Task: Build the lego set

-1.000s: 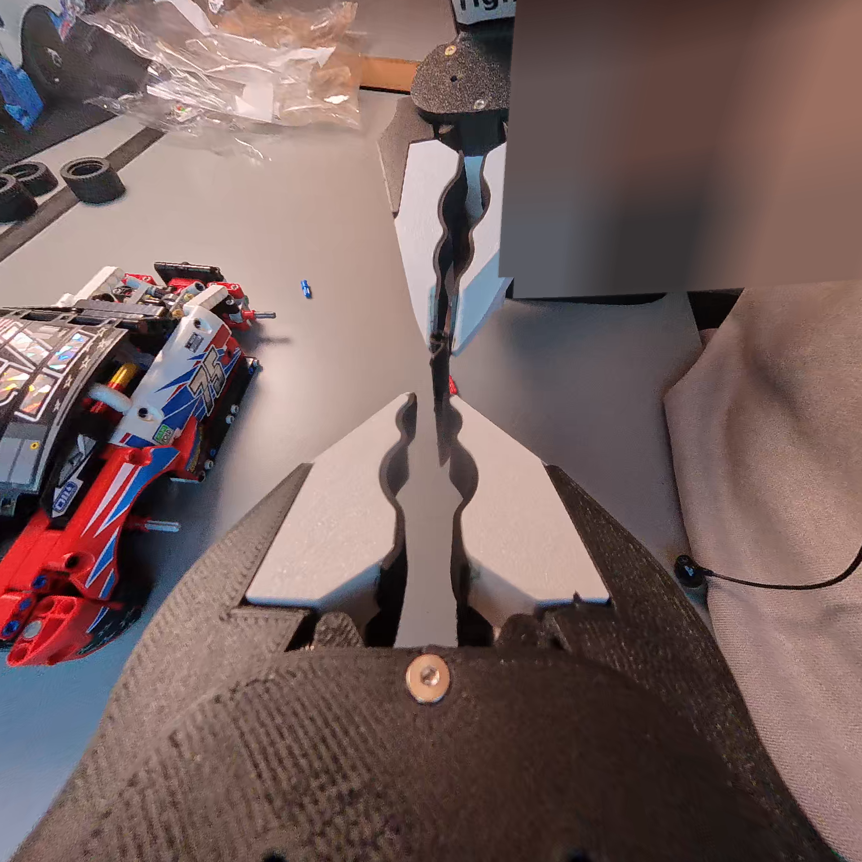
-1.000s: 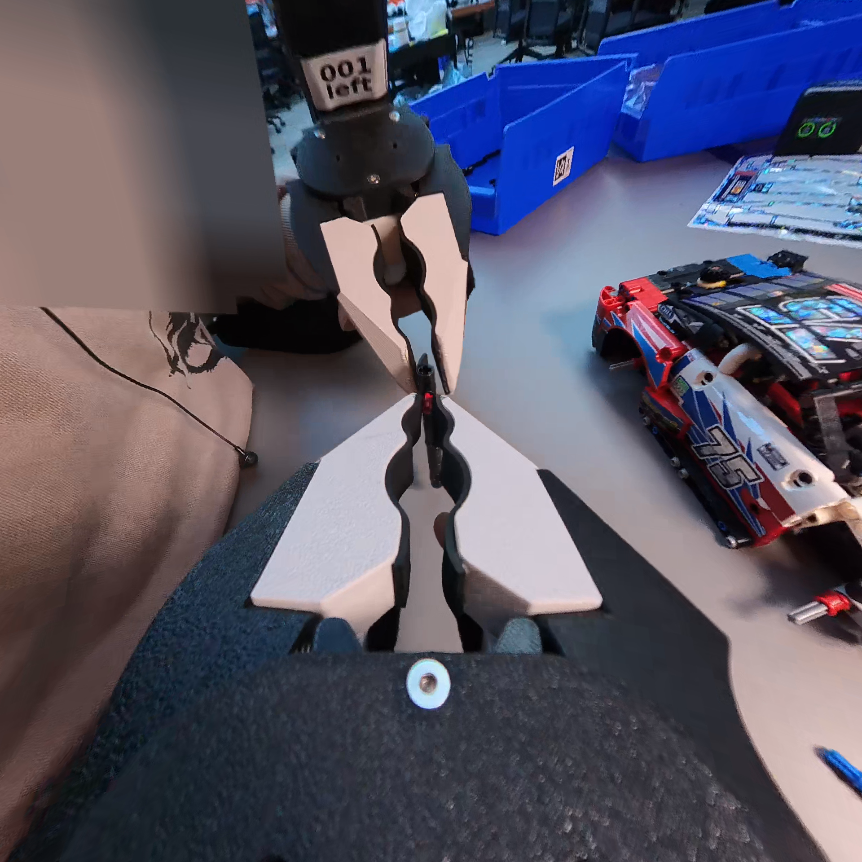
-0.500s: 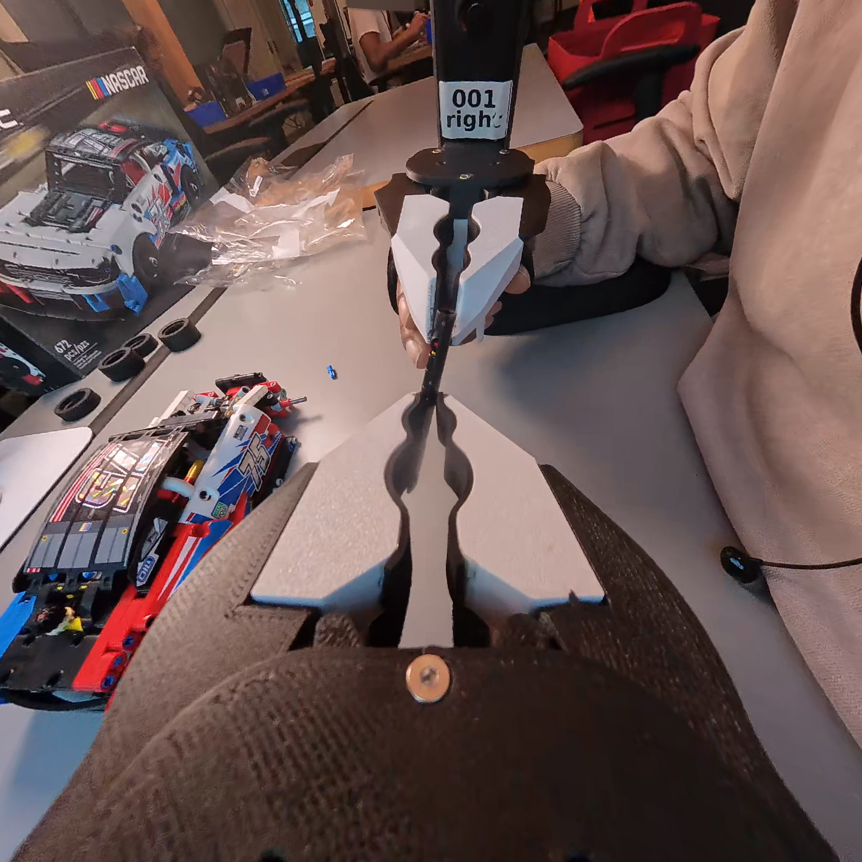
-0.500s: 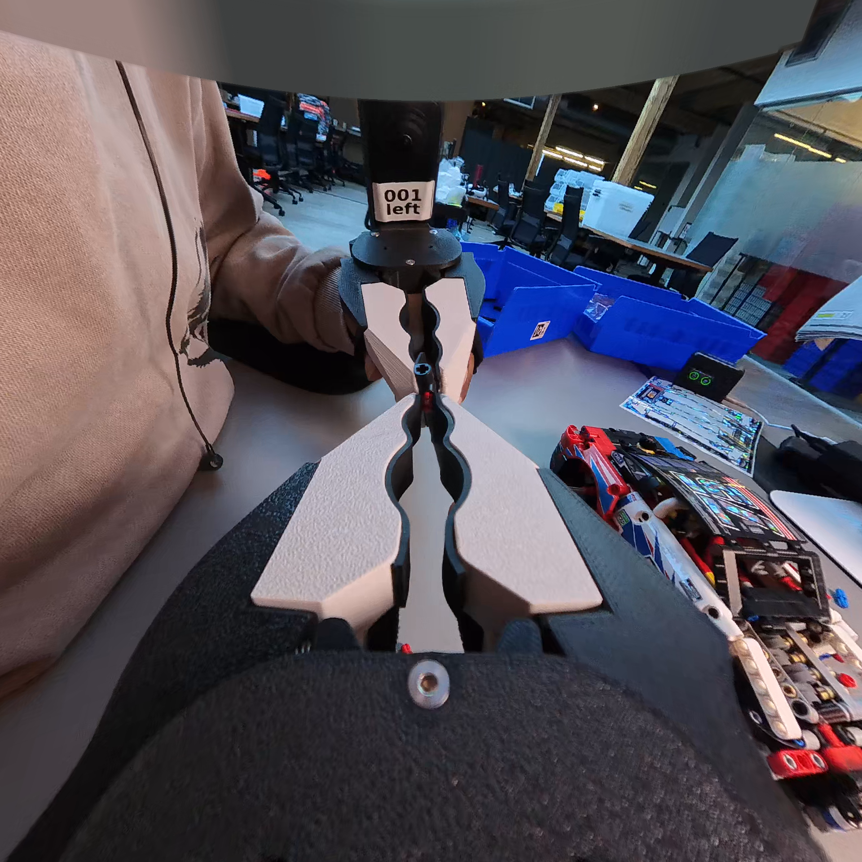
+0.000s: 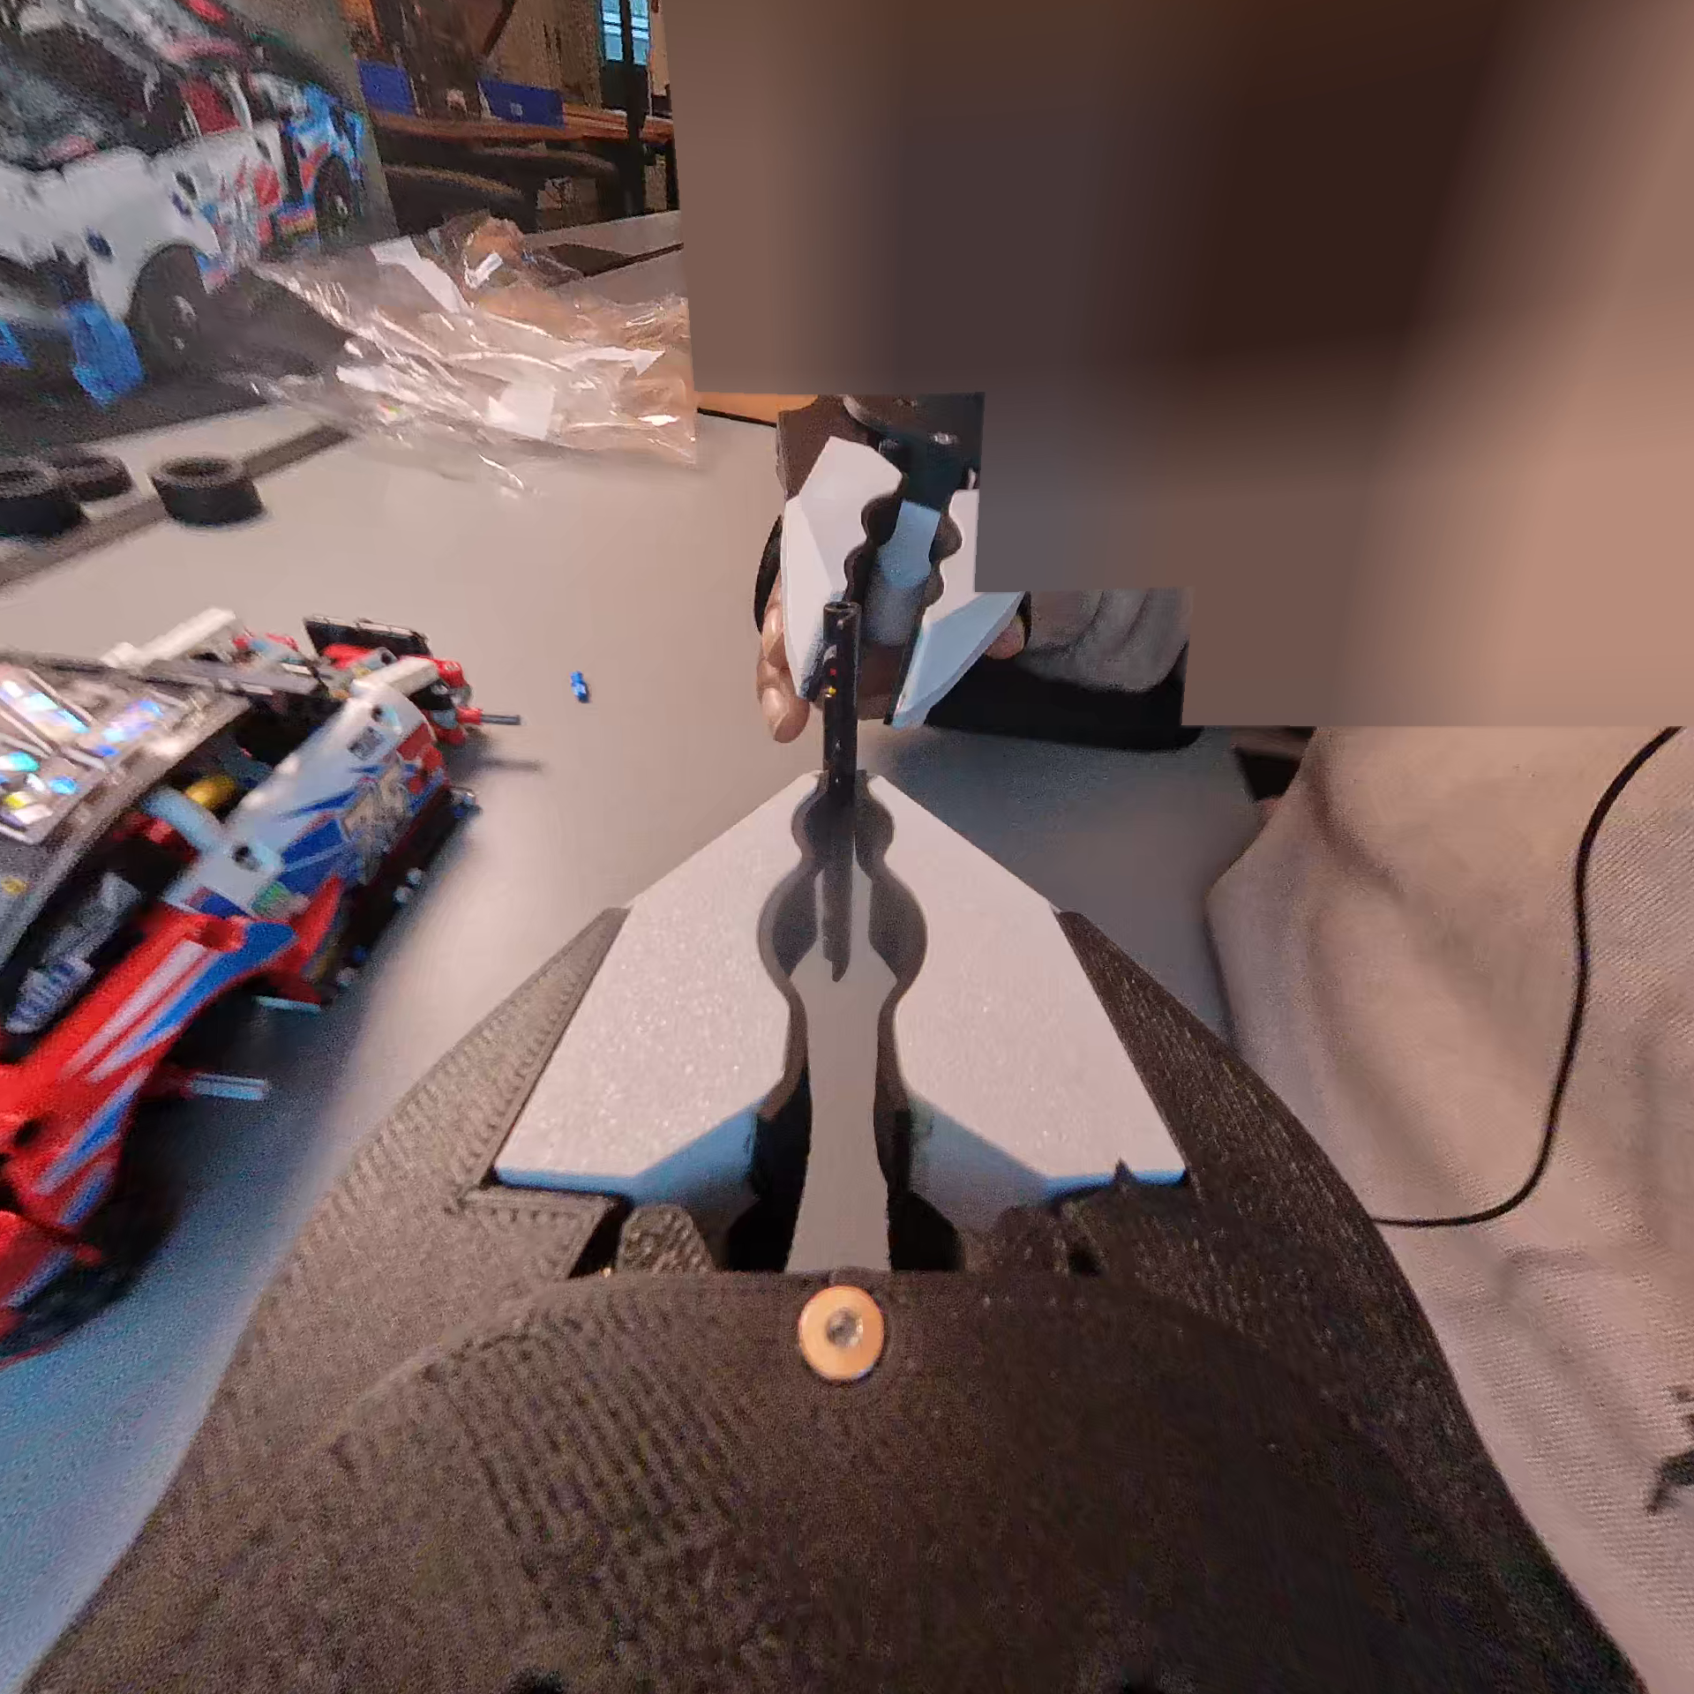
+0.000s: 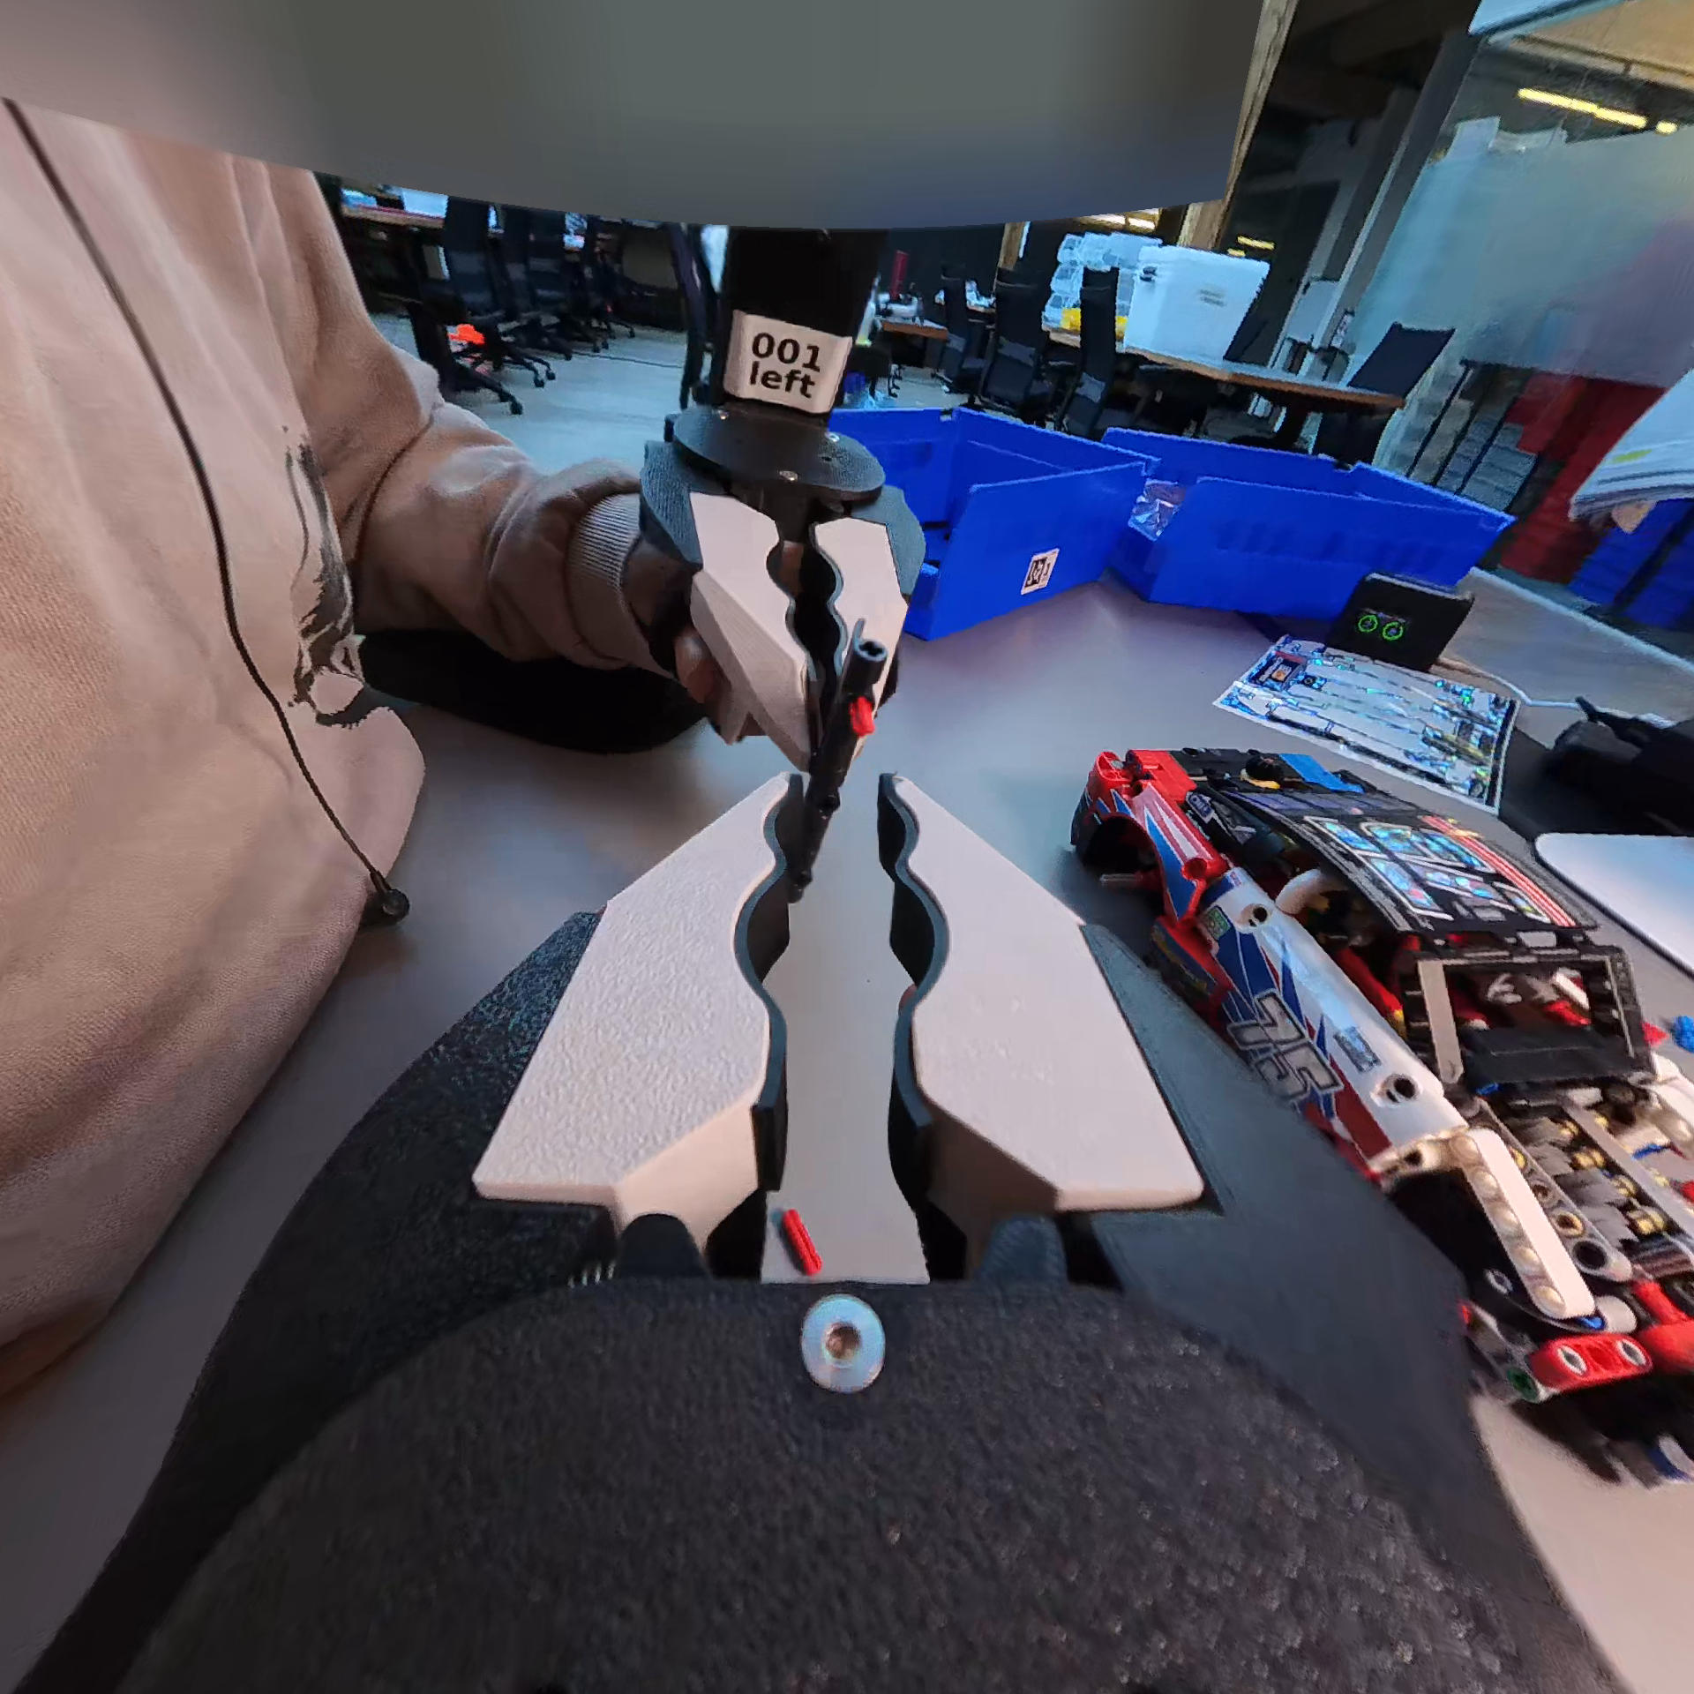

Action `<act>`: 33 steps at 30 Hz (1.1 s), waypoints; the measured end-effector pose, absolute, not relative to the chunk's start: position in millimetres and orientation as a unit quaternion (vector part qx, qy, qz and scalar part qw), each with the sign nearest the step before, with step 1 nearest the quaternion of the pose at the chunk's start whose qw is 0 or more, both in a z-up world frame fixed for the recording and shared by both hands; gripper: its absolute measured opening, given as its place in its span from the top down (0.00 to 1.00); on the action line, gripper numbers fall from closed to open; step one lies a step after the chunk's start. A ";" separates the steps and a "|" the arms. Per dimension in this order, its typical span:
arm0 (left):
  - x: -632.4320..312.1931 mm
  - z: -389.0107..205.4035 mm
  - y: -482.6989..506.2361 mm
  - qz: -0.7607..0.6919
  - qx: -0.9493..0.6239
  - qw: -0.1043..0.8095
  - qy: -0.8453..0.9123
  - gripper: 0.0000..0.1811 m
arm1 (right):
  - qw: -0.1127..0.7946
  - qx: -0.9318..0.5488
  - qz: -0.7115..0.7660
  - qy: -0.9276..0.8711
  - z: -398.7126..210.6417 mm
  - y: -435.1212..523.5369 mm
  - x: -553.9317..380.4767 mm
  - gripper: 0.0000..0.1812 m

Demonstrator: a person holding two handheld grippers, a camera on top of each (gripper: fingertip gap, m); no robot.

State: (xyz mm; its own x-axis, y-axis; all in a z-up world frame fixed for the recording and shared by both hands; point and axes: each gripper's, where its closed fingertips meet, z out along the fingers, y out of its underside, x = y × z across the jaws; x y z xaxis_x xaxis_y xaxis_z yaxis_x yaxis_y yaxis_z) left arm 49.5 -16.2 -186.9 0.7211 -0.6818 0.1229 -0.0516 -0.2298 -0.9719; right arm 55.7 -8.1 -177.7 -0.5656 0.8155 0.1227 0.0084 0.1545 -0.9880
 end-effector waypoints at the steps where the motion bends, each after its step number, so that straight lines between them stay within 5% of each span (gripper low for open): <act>1: 49.0 -184.7 -15.2 -0.332 -0.732 0.556 0.211 1.00 | 0.347 -0.318 0.569 -0.675 -180.5 -3.7 54.5 0.91; 11: 30.9 -176.3 -0.4 -0.611 -0.637 0.468 -0.052 1.00 | 0.305 -0.368 0.550 -0.685 -196.9 -0.6 49.6 0.90; 21: 34.6 -214.7 5.7 -0.537 -0.723 0.431 -0.046 0.99 | 0.208 -0.396 0.357 -0.820 -257.2 41.4 96.0 0.92; 33: 35.3 -231.8 6.6 -0.508 -0.757 0.408 -0.047 0.99 | 0.124 -0.363 0.297 -0.874 -285.1 24.1 99.1 0.92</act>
State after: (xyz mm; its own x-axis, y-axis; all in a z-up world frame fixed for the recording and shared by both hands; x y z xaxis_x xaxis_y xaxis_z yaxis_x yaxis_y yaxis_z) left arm 35.3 6.6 -231.8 0.4795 -0.3437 0.8075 0.4858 -0.6623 -0.5704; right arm 99.1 24.1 -285.1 -0.7051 0.7091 0.0014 0.5616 0.5597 -0.6094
